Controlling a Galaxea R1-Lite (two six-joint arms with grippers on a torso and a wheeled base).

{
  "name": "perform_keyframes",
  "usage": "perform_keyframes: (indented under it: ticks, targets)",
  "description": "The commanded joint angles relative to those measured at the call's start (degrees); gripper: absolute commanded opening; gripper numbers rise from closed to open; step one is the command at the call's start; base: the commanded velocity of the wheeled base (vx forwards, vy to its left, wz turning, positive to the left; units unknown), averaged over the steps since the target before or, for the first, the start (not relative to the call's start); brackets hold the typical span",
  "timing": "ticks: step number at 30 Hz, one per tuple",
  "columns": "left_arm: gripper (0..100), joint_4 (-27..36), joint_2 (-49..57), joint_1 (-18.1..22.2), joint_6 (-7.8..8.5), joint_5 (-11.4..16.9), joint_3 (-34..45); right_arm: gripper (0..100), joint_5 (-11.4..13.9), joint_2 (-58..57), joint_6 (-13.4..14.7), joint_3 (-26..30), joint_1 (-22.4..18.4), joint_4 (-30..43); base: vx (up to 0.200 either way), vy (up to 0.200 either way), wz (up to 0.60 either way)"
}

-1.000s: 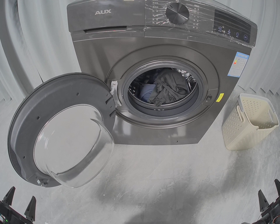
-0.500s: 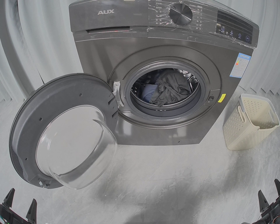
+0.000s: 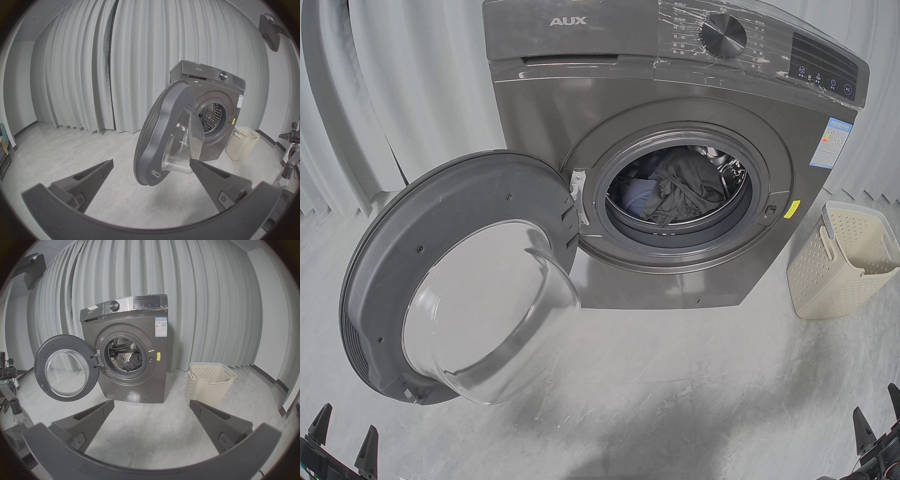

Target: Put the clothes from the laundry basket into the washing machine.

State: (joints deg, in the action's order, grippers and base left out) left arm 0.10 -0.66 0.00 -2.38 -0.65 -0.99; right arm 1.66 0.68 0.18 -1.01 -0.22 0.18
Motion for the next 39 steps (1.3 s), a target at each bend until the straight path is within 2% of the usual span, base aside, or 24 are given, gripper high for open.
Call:
perform_keyframes:
  ticks: [1,4,15,17,18,24,25,29,30,33,35,37,38,39]
  targets:
    - [100,0.0,0.6,0.0,0.09,0.0,1.0,100,0.0,-0.1,0.0,1.0,0.0,0.0,0.000,0.000,0.00]
    - [100,0.0,0.6,0.0,0.09,0.1,1.0,100,0.0,-0.1,0.0,1.0,0.0,0.0,0.000,0.000,0.00]
    - [100,-0.1,0.6,0.1,0.36,0.0,1.0,100,0.0,-0.1,0.0,1.0,0.0,0.0,0.000,0.200,0.00]
    - [100,-0.1,0.7,0.0,0.62,0.0,1.0,100,0.0,-0.1,0.0,1.0,0.0,0.0,0.000,0.000,0.00]
    - [100,0.0,0.6,0.1,1.32,0.1,1.0,100,0.0,-0.1,0.0,1.0,0.0,0.0,0.000,0.000,0.00]
    - [100,-0.2,0.7,0.2,1.67,0.1,1.0,100,0.0,-0.1,0.0,1.0,0.0,0.0,0.000,0.000,0.00]
    - [100,-2.2,0.0,0.5,0.71,0.7,-2.4,100,0.0,-0.1,0.0,1.0,0.0,0.0,0.000,0.000,0.00]
    - [100,-2.3,-11.0,-0.4,0.36,3.4,-15.4,100,0.0,-0.1,0.0,1.0,0.0,0.0,0.000,0.000,0.00]
    - [100,-2.2,-12.8,-0.9,0.36,4.2,-16.1,100,0.0,-0.1,0.0,1.0,0.0,0.0,0.000,0.000,0.00]
    - [100,-3.8,-24.0,-2.7,0.27,9.3,-17.9,100,0.0,-0.1,0.0,1.0,0.0,0.0,0.000,0.000,0.00]
    - [100,-6.9,-30.9,-3.3,-0.35,12.5,-19.6,100,0.0,-0.1,0.0,1.0,0.0,0.0,0.000,0.000,0.00]
    - [100,-7.8,-32.7,-3.3,-0.70,13.1,-19.9,100,0.0,-0.1,0.0,1.0,0.0,0.0,0.000,0.000,0.00]
    - [100,-12.1,-38.4,-3.3,-1.31,14.7,-20.5,100,0.0,-0.1,0.0,1.0,0.0,0.0,0.000,0.000,0.00]
    - [100,-13.4,-39.7,-3.3,-1.31,15.0,-20.5,100,0.0,-0.1,0.0,1.0,0.0,0.0,0.000,0.000,0.00]
